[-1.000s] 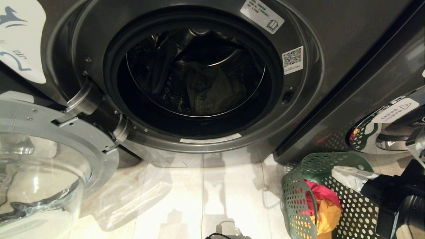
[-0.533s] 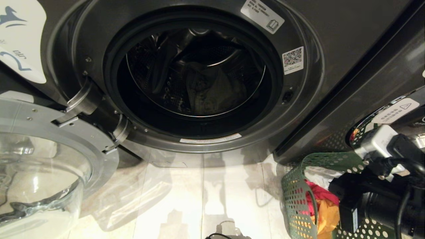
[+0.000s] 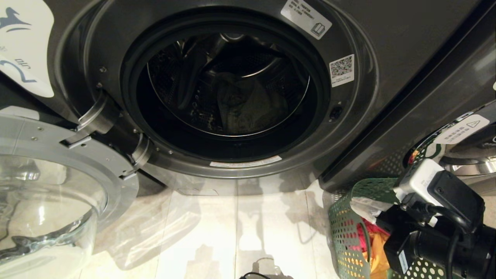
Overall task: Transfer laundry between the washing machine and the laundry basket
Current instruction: Pick a cloth and place it into the basket
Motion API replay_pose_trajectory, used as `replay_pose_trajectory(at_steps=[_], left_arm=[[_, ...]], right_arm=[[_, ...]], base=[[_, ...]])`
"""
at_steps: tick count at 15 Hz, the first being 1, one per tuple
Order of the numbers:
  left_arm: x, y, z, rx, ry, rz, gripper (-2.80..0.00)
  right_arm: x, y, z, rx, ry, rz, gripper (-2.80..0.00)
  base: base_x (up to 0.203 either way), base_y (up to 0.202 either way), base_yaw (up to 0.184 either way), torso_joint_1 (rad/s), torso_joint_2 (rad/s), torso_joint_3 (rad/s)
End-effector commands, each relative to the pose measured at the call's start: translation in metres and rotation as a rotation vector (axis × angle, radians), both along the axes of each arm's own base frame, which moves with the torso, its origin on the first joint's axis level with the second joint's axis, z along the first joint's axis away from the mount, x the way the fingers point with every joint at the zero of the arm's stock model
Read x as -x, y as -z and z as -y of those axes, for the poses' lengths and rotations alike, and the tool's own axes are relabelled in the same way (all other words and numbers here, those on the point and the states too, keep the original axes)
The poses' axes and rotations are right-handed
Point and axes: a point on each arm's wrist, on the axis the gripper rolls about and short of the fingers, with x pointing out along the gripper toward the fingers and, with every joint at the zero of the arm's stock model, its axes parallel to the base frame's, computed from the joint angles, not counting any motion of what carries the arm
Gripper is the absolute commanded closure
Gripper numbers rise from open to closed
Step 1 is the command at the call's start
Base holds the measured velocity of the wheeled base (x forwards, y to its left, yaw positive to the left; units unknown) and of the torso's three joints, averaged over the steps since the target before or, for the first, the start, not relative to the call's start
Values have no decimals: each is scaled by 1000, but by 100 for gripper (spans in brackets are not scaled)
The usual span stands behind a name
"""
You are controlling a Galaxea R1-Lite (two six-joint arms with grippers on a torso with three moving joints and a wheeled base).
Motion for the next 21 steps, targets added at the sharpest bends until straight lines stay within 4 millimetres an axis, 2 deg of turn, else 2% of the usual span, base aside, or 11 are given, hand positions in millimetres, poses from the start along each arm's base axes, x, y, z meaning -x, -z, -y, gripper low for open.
replay_pose_trajectory(at_steps=[1,7,13,17,19,21], left_arm=[[0,0,0,0,0,-1,0],[0,0,0,0,0,-1,0],[0,0,0,0,0,-1,0],[0,0,0,0,0,-1,0],[0,0,0,0,0,-1,0],[0,0,0,1,0,-1,0]], right_arm=[[-1,2,0,15,-1,1,0],[0,8,0,20,-2,-11,0],[-1,9,0,25,5,-13,0],[-3,21,10,69,83,-35,0],[-6,29,14,89,144,-57,0],[-12,29,18,69,190,-69,0]], base=[[0,0,0,0,0,0],[-1,0,14,1,0,0],[0,-9,168,2,1,2],[2,-6,144,1,3,3],[1,-1,28,1,3,1],[0,0,0,0,0,0]])
